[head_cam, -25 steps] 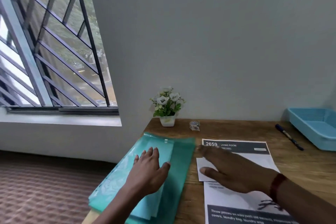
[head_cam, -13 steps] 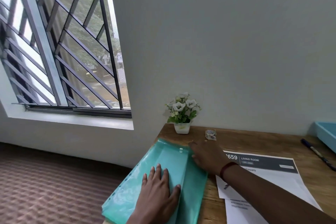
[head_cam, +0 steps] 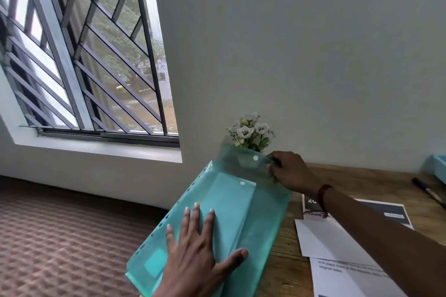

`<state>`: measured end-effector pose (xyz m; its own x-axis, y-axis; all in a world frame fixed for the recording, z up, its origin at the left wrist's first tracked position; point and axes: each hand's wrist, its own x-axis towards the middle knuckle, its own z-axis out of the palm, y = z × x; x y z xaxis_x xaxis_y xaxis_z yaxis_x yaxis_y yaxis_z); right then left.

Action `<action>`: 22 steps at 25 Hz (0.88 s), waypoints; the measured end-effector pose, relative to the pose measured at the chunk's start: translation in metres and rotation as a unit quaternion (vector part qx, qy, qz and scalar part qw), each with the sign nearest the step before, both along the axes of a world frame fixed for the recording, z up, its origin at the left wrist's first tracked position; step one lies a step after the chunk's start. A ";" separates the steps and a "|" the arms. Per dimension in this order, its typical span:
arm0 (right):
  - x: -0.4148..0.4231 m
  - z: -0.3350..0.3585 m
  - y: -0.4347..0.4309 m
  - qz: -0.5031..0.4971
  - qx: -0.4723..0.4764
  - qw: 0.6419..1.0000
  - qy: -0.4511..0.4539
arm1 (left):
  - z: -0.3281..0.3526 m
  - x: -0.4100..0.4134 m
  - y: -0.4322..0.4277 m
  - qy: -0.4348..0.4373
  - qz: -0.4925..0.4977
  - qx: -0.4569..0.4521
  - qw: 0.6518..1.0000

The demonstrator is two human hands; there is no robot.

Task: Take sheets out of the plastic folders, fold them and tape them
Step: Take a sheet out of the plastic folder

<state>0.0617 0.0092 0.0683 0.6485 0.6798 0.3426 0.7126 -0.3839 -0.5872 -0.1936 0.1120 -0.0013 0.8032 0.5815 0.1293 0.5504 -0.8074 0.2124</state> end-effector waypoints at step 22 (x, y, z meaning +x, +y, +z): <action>-0.014 -0.029 -0.197 -0.174 0.014 0.946 -0.272 | 0.048 0.122 -0.024 -0.360 -0.057 -0.086 0.927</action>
